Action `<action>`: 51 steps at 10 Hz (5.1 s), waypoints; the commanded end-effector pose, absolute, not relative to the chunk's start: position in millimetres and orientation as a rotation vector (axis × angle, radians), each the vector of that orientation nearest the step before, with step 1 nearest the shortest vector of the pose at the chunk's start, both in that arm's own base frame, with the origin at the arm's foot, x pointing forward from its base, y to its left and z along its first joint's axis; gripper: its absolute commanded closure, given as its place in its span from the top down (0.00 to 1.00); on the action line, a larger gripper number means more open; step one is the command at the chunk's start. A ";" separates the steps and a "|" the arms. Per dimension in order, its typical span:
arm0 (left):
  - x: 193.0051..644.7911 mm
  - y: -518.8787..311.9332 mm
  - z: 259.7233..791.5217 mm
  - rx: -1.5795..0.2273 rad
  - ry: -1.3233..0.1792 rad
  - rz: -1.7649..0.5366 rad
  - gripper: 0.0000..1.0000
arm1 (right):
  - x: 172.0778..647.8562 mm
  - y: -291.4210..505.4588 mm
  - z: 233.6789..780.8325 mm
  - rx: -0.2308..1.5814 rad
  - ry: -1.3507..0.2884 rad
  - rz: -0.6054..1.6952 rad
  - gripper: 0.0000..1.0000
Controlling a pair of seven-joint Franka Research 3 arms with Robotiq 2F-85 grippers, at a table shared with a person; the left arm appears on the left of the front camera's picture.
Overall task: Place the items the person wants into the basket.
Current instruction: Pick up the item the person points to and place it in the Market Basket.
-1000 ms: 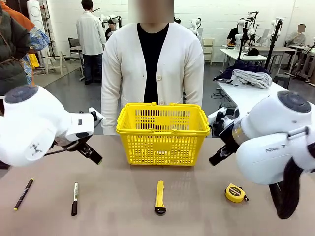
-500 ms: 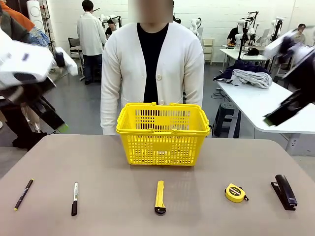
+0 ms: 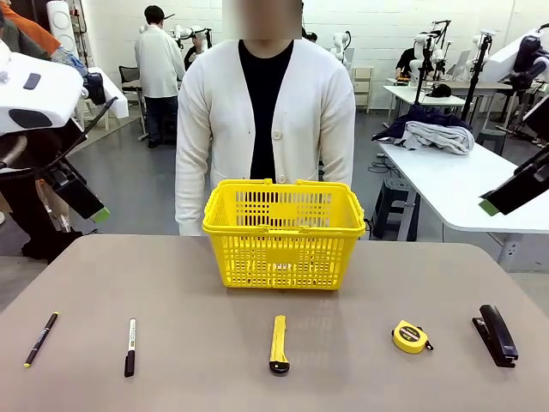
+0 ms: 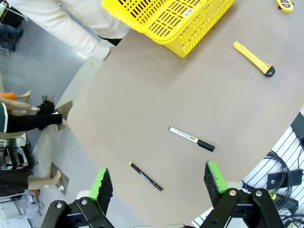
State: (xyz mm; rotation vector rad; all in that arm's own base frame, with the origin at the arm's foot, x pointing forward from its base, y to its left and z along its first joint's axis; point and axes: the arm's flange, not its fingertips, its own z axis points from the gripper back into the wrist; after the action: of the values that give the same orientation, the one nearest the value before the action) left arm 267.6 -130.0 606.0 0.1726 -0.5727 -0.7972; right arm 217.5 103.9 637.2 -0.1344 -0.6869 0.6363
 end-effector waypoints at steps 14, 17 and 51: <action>230.6 118.6 619.5 -0.336 -0.721 -0.712 1.00 | 166.8 -102.6 617.1 0.386 -0.630 0.464 1.00; 234.4 121.6 615.8 -0.325 -0.680 -0.716 1.00 | 168.3 -117.5 620.7 0.524 -0.676 0.457 1.00; 305.7 69.7 530.7 0.120 -0.177 -0.563 1.00 | 164.3 -117.8 620.7 0.511 -0.700 0.452 1.00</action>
State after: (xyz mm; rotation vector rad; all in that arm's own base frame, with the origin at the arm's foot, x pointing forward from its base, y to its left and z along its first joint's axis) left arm 289.3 78.8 549.6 0.1615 -0.3084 -0.6112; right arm 164.9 -118.9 620.8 0.5040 -0.6978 0.4384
